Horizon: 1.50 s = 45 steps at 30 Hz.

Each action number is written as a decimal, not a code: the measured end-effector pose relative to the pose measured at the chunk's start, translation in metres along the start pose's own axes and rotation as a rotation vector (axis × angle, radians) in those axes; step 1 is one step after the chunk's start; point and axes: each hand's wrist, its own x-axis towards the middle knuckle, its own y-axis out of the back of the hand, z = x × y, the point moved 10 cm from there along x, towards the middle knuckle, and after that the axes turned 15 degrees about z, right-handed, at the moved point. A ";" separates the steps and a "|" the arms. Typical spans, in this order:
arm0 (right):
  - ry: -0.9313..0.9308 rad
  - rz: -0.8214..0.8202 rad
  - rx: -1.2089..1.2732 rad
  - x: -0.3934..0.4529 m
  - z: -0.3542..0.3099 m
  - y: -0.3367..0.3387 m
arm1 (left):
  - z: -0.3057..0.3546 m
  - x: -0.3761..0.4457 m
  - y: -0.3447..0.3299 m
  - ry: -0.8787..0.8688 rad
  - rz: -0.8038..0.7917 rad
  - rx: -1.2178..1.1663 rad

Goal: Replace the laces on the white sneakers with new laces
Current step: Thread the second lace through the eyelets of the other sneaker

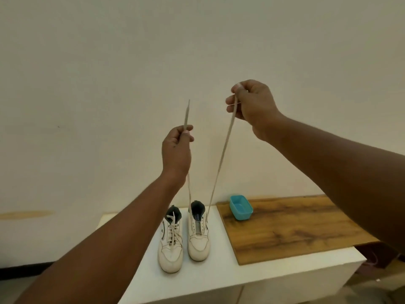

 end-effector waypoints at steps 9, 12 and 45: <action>0.057 0.077 -0.487 -0.018 0.155 0.068 | -0.111 -0.050 0.068 -0.022 -0.100 0.404; -0.066 -0.034 -0.551 -0.046 0.245 0.047 | -0.177 -0.067 0.082 0.075 -0.136 0.490; -0.633 -0.269 -0.144 -0.220 0.498 -0.093 | -0.388 -0.079 0.063 0.074 -0.430 0.818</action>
